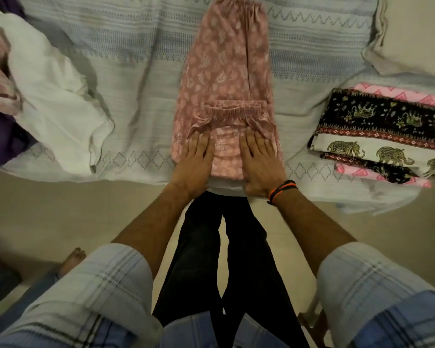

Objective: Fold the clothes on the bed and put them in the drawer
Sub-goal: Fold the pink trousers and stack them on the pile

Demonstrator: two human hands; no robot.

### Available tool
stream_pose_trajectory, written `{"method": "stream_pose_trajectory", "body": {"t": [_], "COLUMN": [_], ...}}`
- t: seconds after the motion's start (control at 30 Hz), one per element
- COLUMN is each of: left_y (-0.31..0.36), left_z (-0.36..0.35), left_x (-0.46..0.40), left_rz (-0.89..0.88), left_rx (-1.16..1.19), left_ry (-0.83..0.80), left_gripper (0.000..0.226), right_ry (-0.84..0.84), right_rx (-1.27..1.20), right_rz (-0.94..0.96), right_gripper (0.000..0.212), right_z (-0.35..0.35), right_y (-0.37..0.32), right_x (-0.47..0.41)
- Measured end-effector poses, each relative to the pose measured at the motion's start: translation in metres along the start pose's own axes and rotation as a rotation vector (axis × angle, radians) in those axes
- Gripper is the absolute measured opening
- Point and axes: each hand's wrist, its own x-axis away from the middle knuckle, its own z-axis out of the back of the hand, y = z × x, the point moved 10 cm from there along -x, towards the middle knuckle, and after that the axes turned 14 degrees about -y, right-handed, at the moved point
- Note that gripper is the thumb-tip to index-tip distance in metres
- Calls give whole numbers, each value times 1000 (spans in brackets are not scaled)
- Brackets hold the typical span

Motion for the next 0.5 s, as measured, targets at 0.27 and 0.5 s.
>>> {"method": "stream_pose_trajectory", "body": {"t": [0.27,0.5], "left_y": [-2,5], "left_z": [15,42], "left_x": [10,47], "left_rz": [0,-4], "left_rx": [-76,-70], "left_ry": [-4,-15], "left_gripper": [89,75], "right_ry": [53,113], "right_rx": [-11,61], "right_rz": [-64,-65], "right_gripper": [65,42], "right_z": [19,54], "right_y": [-2,-10], "right_x": [12,55]}}
